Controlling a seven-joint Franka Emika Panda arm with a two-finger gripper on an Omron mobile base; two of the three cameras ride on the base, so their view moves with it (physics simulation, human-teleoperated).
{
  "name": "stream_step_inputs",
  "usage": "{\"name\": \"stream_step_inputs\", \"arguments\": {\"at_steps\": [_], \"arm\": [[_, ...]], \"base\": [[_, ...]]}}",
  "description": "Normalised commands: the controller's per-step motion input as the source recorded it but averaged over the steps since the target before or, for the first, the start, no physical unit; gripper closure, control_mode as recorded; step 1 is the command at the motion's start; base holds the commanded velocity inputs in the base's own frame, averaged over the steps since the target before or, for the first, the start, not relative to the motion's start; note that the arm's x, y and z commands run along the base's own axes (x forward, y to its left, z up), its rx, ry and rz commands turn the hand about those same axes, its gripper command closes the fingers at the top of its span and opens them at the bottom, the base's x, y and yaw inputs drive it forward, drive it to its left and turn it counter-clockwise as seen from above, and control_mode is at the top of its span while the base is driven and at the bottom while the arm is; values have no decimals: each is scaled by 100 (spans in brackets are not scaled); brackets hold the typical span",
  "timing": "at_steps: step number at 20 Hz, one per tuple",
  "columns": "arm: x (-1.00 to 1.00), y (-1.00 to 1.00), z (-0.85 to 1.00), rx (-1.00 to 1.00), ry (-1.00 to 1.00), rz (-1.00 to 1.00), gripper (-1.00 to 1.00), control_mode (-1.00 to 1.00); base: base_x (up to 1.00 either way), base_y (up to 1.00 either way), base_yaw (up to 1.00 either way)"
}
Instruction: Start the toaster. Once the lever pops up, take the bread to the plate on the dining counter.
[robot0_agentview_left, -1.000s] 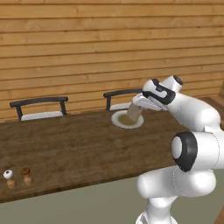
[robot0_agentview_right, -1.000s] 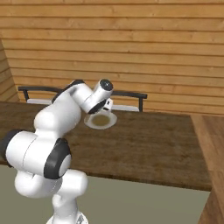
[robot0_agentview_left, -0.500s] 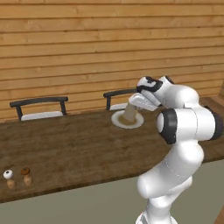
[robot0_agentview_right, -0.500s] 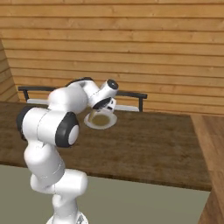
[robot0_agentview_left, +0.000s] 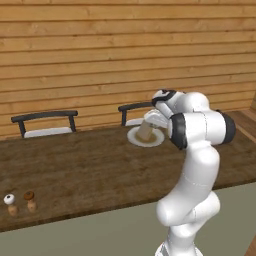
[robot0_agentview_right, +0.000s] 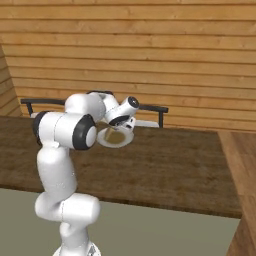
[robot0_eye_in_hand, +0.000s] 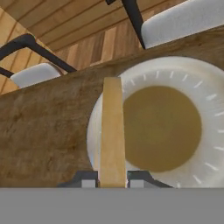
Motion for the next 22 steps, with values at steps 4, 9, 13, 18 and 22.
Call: {"name": "stream_step_inputs", "arguments": {"at_steps": [4, 9, 13, 18, 22], "arm": [[58, 1, -8, 1, 3, 0, 100, -100], [46, 4, -15, 0, 0, 0, 100, -100], [25, 1, -32, 0, 0, 0, 100, -100], [0, 0, -27, 0, 0, 0, 100, -100], [-2, 2, -24, 0, 0, 0, 100, -100]], "base": [[0, 0, 0], [0, 0, 0], [0, 0, 0], [0, 0, 0], [0, 0, 0]]}}
